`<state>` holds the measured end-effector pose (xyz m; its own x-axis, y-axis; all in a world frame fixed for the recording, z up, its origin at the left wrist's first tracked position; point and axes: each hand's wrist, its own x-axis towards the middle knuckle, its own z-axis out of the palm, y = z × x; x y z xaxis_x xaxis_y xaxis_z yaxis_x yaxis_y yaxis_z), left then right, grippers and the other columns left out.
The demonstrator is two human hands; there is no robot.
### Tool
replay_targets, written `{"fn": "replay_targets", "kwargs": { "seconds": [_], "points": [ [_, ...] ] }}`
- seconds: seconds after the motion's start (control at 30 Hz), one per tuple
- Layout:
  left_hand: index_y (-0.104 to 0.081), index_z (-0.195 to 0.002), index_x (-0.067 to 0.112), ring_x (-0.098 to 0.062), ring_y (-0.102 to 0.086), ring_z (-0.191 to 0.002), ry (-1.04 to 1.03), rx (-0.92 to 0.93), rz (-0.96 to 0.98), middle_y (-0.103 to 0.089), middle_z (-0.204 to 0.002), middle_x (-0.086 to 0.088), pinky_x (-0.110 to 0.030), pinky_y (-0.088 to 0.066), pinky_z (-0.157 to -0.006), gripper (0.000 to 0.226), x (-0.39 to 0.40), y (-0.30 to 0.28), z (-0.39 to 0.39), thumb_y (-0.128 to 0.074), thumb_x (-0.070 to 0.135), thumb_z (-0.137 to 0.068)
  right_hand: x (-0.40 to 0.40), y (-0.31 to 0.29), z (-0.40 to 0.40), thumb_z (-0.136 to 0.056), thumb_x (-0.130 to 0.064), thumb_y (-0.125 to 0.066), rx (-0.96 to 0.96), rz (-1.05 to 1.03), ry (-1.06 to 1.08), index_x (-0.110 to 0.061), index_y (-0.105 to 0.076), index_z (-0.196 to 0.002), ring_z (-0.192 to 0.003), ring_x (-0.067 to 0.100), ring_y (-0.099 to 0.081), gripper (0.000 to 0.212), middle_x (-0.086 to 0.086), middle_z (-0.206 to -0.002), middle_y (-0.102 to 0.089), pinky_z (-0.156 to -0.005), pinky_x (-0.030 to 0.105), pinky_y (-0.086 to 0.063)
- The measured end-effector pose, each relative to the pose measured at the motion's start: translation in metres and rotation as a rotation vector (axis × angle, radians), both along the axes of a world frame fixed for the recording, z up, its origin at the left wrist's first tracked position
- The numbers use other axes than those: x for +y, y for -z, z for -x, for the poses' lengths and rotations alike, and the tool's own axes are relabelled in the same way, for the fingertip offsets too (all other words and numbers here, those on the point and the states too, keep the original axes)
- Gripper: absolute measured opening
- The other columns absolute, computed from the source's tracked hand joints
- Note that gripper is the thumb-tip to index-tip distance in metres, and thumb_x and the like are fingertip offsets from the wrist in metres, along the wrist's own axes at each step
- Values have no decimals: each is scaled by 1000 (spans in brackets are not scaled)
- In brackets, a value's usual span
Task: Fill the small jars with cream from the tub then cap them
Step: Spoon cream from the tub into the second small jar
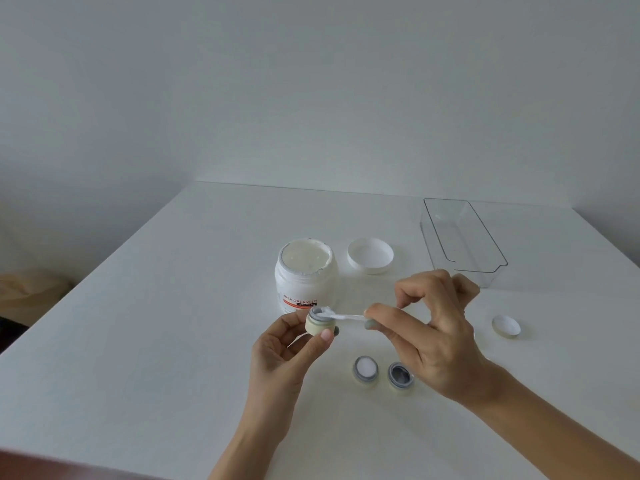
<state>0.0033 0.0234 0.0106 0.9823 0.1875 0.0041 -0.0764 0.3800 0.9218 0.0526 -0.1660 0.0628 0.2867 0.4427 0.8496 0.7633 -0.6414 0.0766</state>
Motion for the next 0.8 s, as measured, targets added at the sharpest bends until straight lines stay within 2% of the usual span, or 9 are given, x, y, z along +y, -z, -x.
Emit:
{"fn": "replay_targets", "kwargs": {
  "seconds": [0.1,0.23,0.37,0.5,0.63,0.7,0.8],
  "points": [
    [-73,-103,10,-24,-74,-96,-2,3,2,-77,-102,-13,-21,-56,-80,42,1,1,0,-84,25,-66,-3,-1,-1,-93,-28,-59,13,-71,3,-27,-62,-91,-78,15,-45,3,-4,-90,-39,-74,37,-25],
    [-74,-104,15,-27,-72,-103,18,-3,7,-76,-105,-10,-27,-56,-88,40,1,2,0,-82,27,-68,2,-14,-11,-91,-29,-57,144,-289,86,-17,-73,-78,-75,12,-45,24,-2,-86,-43,-77,36,-27],
    [-74,-109,18,-29,-70,-108,75,-4,42,-75,-112,-8,-26,-56,-88,39,1,2,0,-80,23,-71,19,-35,-31,-87,-28,-63,316,-369,154,-20,-73,-78,-80,14,-47,16,-4,-90,-43,-77,33,-22],
    [-71,-116,20,-29,-69,-111,126,-8,33,-74,-116,-5,-26,-55,-90,42,0,1,1,-77,25,-74,47,-46,-60,-84,-32,-68,457,-195,212,-24,-75,-79,-89,22,-49,11,-2,-90,-46,-70,27,-10],
    [-61,-121,9,-35,-70,-106,101,18,103,-74,-112,-13,-25,-57,-79,54,-1,1,1,-78,23,-72,77,-47,-85,-88,-39,-61,517,84,245,-29,-75,-86,-100,23,-43,17,-4,-95,-43,-70,29,-7],
    [-62,-119,8,-36,-70,-106,99,21,105,-74,-112,-14,-25,-56,-78,52,-1,1,1,-78,23,-72,90,-46,-92,-91,-38,-57,542,220,277,-29,-74,-88,-102,24,-40,20,-2,-96,-43,-67,30,-5],
    [-69,-115,15,-33,-72,-103,111,12,82,-73,-115,-11,-25,-56,-79,43,0,1,0,-77,26,-74,101,-46,-97,-92,-37,-57,632,329,291,-26,-71,-86,-102,26,-39,19,-1,-93,-40,-66,32,-5]
  ]
}}
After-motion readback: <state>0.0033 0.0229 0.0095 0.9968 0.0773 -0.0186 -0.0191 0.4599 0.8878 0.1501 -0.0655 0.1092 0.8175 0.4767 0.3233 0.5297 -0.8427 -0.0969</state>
